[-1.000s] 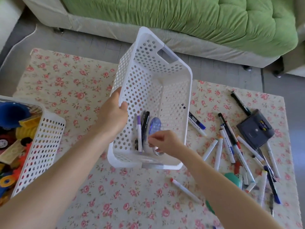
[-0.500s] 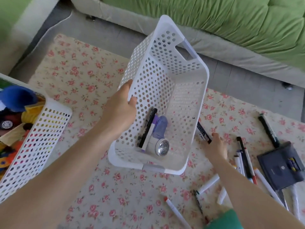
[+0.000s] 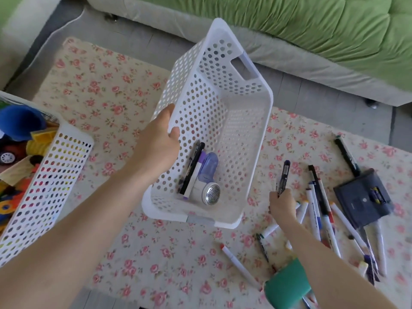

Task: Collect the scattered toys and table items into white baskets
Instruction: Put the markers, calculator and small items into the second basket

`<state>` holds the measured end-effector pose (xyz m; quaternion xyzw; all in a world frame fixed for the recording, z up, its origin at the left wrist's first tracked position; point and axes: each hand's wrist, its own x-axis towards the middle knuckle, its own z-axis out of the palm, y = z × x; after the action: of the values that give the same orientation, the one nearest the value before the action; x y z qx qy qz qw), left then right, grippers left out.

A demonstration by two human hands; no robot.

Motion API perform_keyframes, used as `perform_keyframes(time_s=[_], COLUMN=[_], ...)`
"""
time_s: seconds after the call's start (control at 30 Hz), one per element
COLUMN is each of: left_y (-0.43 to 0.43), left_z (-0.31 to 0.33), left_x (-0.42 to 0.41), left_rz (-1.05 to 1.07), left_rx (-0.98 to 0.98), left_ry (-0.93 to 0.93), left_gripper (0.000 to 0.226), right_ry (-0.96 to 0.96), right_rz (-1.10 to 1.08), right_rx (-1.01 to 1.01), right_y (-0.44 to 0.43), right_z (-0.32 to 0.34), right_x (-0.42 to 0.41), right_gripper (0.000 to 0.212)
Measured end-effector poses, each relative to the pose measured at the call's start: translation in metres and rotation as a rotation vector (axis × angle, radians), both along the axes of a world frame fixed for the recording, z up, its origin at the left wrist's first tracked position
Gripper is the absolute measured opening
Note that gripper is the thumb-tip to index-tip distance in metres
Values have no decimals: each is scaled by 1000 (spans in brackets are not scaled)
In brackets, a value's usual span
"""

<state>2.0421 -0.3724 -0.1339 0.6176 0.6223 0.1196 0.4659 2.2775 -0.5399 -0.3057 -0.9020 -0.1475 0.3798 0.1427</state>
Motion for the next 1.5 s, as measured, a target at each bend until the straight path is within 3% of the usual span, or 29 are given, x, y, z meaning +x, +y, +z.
perform_keyframes(time_s=[0.1, 0.17, 0.2, 0.37, 0.53, 0.6, 0.8, 1.03, 1.13, 1.3, 1.4, 1.5], left_y=[-10, -15, -17, -26, -36, -38, -40, -41, -41, -47, -52, -59], left_z=[1, 1, 0, -2, 0, 3, 1, -12, -15, -10, -7, -3], left_x=[-7, -10, -12, -14, -18, -17, -4, 15, 17, 13, 8, -1], left_rz=[-24, -29, -30, -51, -56, -68, -90, -86, -85, -100, -104, -89], left_rx=[7, 15, 19, 38, 30, 26, 28, 53, 34, -11, -28, -29], left_ry=[-22, -39, -45, -31, -41, -56, -68, -74, -95, -92, -88, -96], left_gripper=[45, 44, 44, 43, 40, 41, 43, 39, 40, 46, 46, 43], right_ry=[-108, -100, -81, -36, -109, -161, -189, -166, -145, -128, 81, 372], right_rz=[-196, -284, -292, -370, -371, -408, -291, -215, -327, -558, -460, -306], right_rx=[37, 13, -23, -50, 70, 80, -100, -265, -126, 308, 459, 370], right_y=[-32, -48, -55, -60, -67, -74, -81, -86, -80, -47, -20, 3], right_z=[6, 1, -2, -15, -10, -4, -6, -17, -8, 45, 84, 98], right_x=[-4, -9, -12, -19, -23, -19, 7, 15, 7, -28, -71, -126], right_gripper=[23, 61, 68, 17, 26, 15, 35, 32, 28, 7, 10, 8])
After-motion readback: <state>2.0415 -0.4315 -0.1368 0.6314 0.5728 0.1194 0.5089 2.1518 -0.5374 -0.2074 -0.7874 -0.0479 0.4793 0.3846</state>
